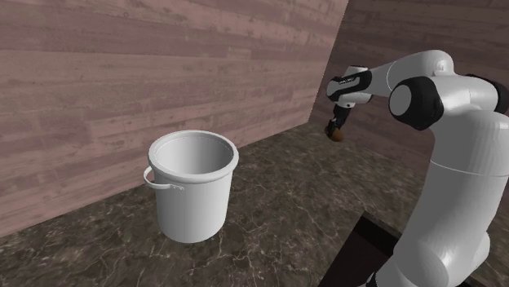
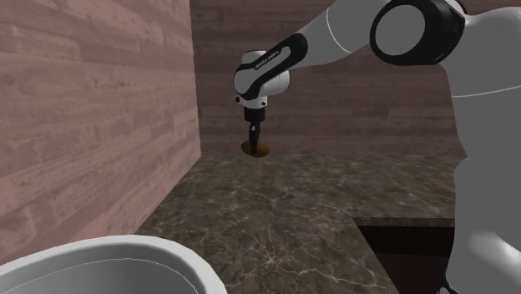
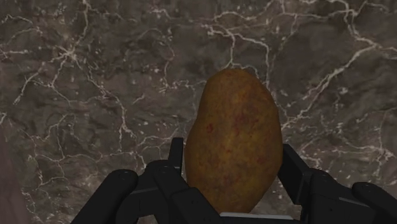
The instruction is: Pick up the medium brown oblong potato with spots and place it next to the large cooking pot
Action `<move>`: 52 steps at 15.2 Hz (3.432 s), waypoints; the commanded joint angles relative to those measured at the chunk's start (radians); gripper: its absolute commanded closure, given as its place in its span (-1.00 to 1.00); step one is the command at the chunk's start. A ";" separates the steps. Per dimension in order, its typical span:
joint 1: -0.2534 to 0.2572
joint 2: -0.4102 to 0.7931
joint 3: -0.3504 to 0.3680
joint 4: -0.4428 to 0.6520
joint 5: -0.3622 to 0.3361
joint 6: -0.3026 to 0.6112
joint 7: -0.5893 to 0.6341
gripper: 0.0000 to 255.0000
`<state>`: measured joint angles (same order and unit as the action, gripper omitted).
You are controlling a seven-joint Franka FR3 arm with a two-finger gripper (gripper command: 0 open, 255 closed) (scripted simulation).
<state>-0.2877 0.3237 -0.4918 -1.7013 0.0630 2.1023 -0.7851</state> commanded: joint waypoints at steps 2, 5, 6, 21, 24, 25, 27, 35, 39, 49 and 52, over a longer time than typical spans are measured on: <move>0.001 -0.009 -0.002 0.030 -0.005 -0.039 0.002 1.00; 0.001 -0.018 -0.004 0.059 -0.010 -0.076 0.003 1.00; 0.001 -0.020 -0.005 0.070 -0.011 -0.088 0.003 1.00; -0.010 -0.027 -0.012 0.263 -0.014 -0.287 -0.005 1.00; -0.015 -0.021 -0.013 0.312 -0.011 -0.330 -0.009 1.00; -0.017 -0.018 -0.013 0.329 -0.009 -0.344 -0.010 1.00; -0.022 -0.012 -0.014 0.365 -0.006 -0.374 -0.013 1.00; -0.051 0.032 -0.015 0.537 0.017 -0.504 -0.027 1.00; -0.074 0.068 -0.015 0.646 0.035 -0.579 -0.036 1.00; 0.154 -0.283 0.044 0.220 -0.160 -0.489 0.197 1.00; 0.198 -0.371 0.085 0.125 -0.204 -0.484 0.282 1.00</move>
<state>-0.1060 -0.0119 -0.4216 -1.5435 -0.1228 1.6214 -0.5356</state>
